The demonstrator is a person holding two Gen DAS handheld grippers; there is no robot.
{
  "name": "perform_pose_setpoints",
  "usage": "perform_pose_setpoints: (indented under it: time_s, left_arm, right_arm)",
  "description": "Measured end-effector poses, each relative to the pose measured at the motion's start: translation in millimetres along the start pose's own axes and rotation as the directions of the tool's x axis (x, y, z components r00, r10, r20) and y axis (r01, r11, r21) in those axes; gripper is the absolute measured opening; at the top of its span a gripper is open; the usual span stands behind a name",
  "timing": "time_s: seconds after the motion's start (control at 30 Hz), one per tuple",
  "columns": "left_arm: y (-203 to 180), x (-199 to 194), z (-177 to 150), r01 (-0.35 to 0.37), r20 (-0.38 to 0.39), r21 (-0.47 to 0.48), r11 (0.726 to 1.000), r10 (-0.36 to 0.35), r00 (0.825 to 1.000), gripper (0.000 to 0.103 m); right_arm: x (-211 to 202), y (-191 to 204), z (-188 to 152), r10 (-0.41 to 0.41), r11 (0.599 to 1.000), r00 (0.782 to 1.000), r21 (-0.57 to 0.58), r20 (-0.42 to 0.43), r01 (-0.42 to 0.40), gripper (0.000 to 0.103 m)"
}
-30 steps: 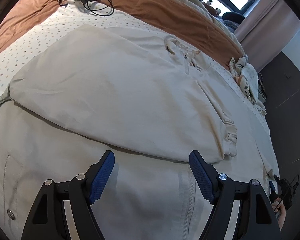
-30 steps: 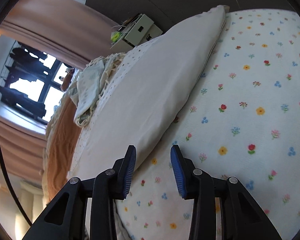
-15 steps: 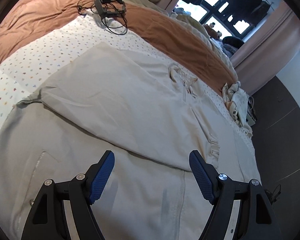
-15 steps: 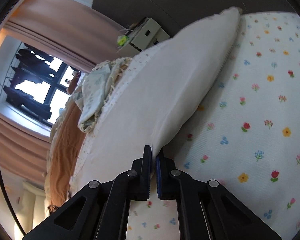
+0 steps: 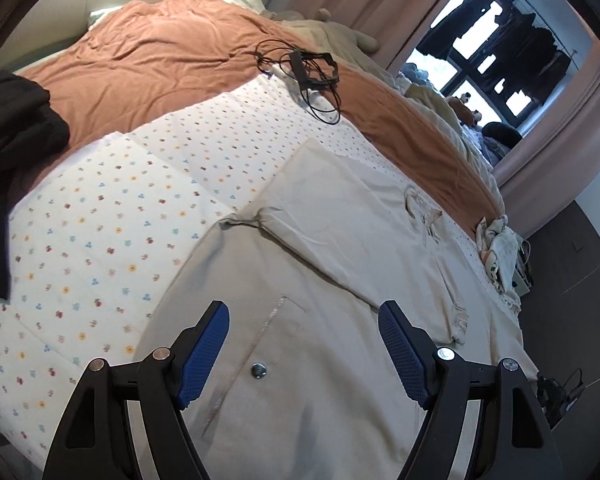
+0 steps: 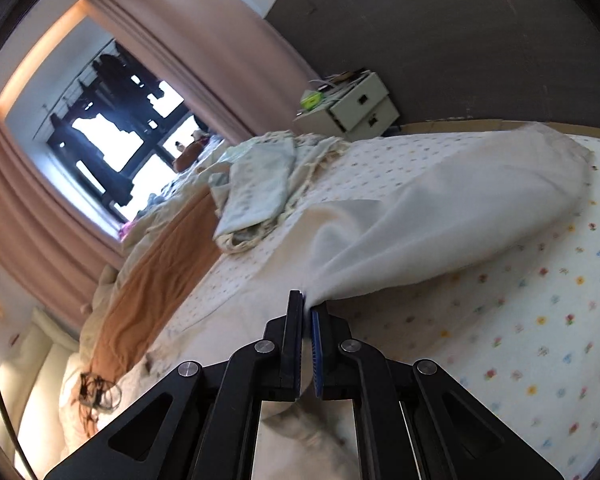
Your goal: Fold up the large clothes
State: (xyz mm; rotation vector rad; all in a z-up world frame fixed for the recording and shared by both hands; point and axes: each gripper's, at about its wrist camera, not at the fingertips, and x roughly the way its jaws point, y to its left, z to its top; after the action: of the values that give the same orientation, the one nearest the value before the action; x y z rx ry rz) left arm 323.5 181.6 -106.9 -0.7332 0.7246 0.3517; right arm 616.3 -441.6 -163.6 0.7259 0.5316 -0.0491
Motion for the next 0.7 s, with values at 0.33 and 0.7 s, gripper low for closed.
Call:
perform_pose_setpoints:
  time_s: [0.33,0.7]
  left_arm:
    - [35.8,-48.4,-1.0,-0.006,0.03,-0.066,0.998,0.008,1.0,0.078]
    - [32.3,-69.5,-24.8,0.046,0.02,-0.074,0.996,-0.044,0.999,0.078]
  right_arm:
    - [38.4,63.5,-72.7,0.061,0.989,0.966,-0.112,-0.253,-0.092,0.006]
    - [18.1,34.0,-99.2,0.008,1.0,0.904,-0.016,-0.427,-0.016,0.06]
